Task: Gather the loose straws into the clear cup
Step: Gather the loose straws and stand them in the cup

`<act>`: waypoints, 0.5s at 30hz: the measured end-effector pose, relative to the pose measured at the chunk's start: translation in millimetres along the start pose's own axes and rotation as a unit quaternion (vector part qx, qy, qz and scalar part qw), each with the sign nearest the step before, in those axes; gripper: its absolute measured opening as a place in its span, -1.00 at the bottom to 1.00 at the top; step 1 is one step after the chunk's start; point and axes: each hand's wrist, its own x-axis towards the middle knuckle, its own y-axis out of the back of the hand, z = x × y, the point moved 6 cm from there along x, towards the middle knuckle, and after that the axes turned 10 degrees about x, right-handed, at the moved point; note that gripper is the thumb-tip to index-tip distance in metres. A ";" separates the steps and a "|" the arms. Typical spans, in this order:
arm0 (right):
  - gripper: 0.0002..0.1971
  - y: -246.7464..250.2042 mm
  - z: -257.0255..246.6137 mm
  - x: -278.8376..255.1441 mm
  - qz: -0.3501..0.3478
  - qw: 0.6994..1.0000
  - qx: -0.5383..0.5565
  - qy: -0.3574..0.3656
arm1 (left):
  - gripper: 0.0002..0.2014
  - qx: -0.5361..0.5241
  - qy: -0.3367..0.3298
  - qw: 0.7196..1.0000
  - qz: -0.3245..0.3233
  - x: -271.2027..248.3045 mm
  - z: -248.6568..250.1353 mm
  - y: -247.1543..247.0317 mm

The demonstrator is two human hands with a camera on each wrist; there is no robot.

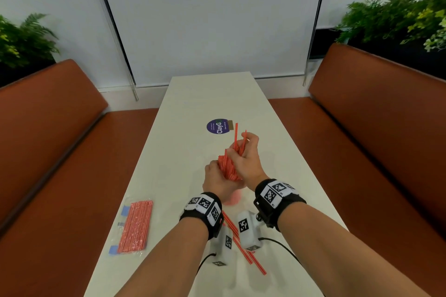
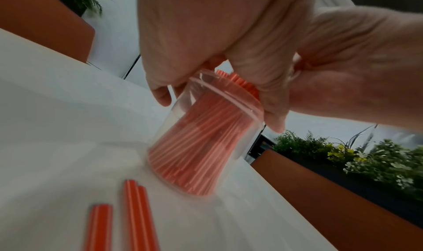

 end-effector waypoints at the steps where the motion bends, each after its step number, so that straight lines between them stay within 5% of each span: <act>1: -0.49 0.7 -0.2 -0.6 -0.001 1.000 0.001 -0.003 | -0.11 -0.006 -0.005 1.000 -0.001 -4.5 3.4 2.9; 3: -0.52 2.1 0.6 -1.1 -0.001 1.000 -0.004 -0.006 | -0.14 -0.018 -0.009 1.000 -0.002 -6.1 3.3 4.1; 6: -0.91 2.9 2.3 -1.2 0.022 0.999 -0.022 -0.013 | -0.16 -0.024 -0.025 0.999 -0.007 -7.1 1.8 4.1; 11: -0.88 5.4 1.2 0.1 0.075 0.995 -0.063 0.003 | -0.23 -0.051 -0.033 0.998 -0.011 -9.6 -1.8 2.3; 15: -0.70 4.9 0.4 -4.6 0.012 0.984 -0.167 0.055 | -0.17 -0.070 -0.044 0.996 -0.014 -14.6 -0.6 3.2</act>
